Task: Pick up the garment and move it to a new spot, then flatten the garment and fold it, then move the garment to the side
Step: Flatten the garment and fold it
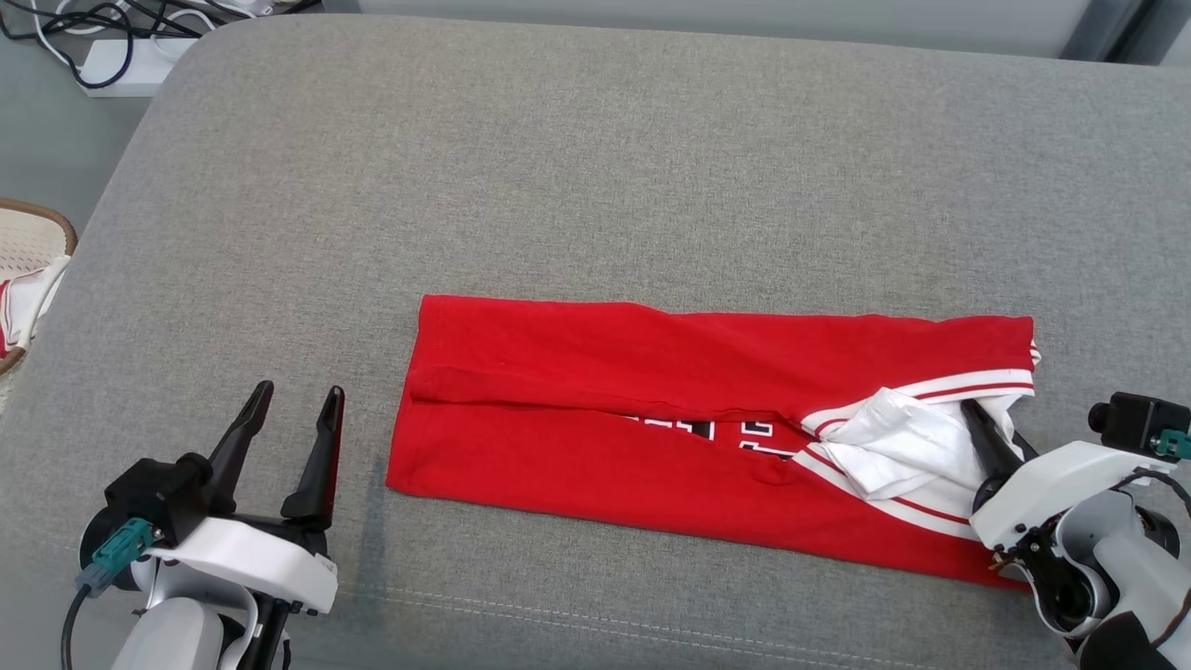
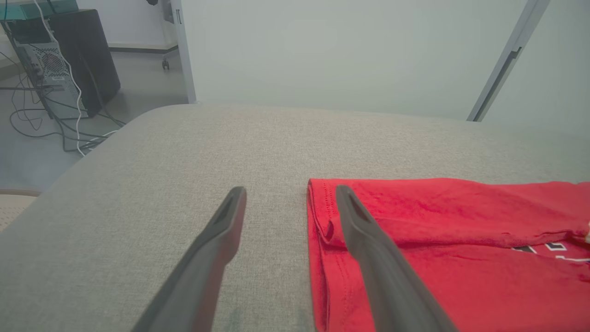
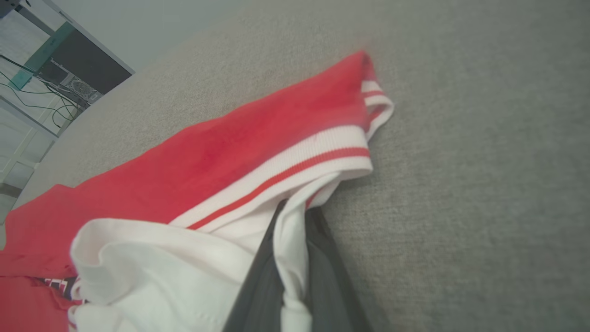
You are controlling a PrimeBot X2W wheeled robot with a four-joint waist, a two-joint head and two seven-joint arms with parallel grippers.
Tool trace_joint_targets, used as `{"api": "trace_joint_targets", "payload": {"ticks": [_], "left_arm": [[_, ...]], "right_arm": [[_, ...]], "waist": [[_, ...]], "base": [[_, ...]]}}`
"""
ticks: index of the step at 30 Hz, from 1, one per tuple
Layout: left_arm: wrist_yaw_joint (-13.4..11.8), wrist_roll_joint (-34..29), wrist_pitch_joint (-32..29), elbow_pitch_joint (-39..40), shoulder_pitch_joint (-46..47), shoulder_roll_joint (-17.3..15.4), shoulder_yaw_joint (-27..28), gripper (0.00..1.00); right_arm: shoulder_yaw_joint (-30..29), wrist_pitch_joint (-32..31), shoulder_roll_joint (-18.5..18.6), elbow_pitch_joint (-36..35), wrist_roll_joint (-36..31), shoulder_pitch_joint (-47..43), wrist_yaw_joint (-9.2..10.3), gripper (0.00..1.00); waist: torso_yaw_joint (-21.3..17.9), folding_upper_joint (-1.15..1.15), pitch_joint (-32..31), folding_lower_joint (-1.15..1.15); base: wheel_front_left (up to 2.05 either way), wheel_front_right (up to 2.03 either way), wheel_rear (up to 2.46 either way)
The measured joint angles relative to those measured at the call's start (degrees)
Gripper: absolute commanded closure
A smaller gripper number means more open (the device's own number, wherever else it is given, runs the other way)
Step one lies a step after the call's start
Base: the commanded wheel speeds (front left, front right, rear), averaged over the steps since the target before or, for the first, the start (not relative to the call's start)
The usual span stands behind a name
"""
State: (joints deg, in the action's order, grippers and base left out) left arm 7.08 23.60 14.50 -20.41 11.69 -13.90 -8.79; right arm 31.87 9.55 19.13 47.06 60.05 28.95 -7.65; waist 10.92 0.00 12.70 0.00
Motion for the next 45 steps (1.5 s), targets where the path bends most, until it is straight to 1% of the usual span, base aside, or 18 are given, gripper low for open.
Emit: {"api": "trace_joint_targets", "payload": {"ticks": [7, 15, 19, 21, 23, 29, 32, 35, 38, 41, 42, 45], "left_arm": [[0.0, 0.3, 0.0, 0.6, 0.0, 0.1, -0.1, 0.0], [0.0, 1.2, 0.0, 1.3, -0.9, 0.6, -0.8, 0.0], [0.0, 1.5, 0.0, 1.4, -0.9, 0.9, -1.6, 0.0], [0.0, 1.7, 0.0, 1.4, -0.9, 1.1, -1.9, 0.0], [0.0, 1.7, 0.0, 1.4, -0.9, 1.2, -2.5, 0.0], [0.0, 2.9, 0.0, 1.4, -0.9, 2.0, -5.0, 0.0], [0.0, 2.9, 0.0, 1.3, -0.9, 2.3, -6.8, 0.0], [0.0, 3.3, 0.0, 1.1, -0.7, 2.6, -8.5, 0.0], [0.0, 3.7, 0.0, 1.1, -0.6, 3.4, -10.0, 0.0], [0.0, 4.3, 0.0, 0.8, -0.6, 3.8, -11.4, 0.0], [0.0, 4.5, 0.0, 0.5, -0.6, 3.8, -12.1, 0.0], [0.0, 4.8, 0.0, 0.1, -0.6, 4.0, -13.1, 0.0]], "right_arm": [[0.5, 1.8, 1.5, 0.2, 1.2, 0.0, -0.11, 1.0], [-0.6, 3.4, 5.9, 0.7, 2.4, 0.0, -0.1, 1.0], [-0.7, 3.7, 7.8, -0.6, 2.5, 0.0, -0.09, 1.0], [0.1, 3.5, 8.6, -3.6, 2.7, 0.0, 0.0, 1.0], [1.4, 2.4, 9.1, -8.6, 3.5, -0.1, 0.01, 1.0], [6.0, -5.0, 10.3, -23.4, 7.1, -0.1, 0.02, 1.0], [8.2, -8.7, 10.3, -28.1, 7.6, 0.0, 0.18, 1.0], [10.5, -12.3, 9.5, -30.1, 7.3, 0.5, 0.18, 1.0], [12.5, -14.8, 7.4, -30.3, 6.4, 2.0, 0.18, 1.0], [13.8, -16.3, 4.2, -29.5, 5.0, 4.2, 0.18, 1.0], [14.9, -16.8, 2.4, -28.3, 3.9, 5.5, 0.18, 1.0], [15.3, -17.1, 0.2, -25.3, 3.0, 6.9, 0.18, 1.0]], "waist": [[-0.7, 0.0, -0.2, 0.0], [-2.2, 0.0, -0.7, 0.0], [-3.0, 0.0, -0.9, 0.0], [-3.3, 0.0, -1.0, 0.0], [-3.6, 0.0, -1.2, 0.0], [-4.1, 0.0, -1.7, 0.0], [-3.4, 0.0, -1.9, 0.0], [-2.3, 0.0, -2.1, 0.0], [-0.6, 0.0, -2.2, 0.0], [1.3, 0.0, -2.2, 0.0], [2.8, 0.0, -2.2, 0.0], [5.3, 0.0, -2.2, 0.0]], "base": [[0.0, 0.0, 0.0], [0.0, 0.0, 0.0], [0.0, 0.0, 0.0], [0.0, 0.0, 0.0], [0.0, 0.0, 0.0], [0.0, 0.0, 0.0], [0.0, 0.0, 0.0], [0.0, 0.0, 0.0], [0.0, 0.0, 0.0], [0.0, 0.0, 0.0], [0.0, 0.0, 0.0], [0.0, 0.0, 0.0]]}}
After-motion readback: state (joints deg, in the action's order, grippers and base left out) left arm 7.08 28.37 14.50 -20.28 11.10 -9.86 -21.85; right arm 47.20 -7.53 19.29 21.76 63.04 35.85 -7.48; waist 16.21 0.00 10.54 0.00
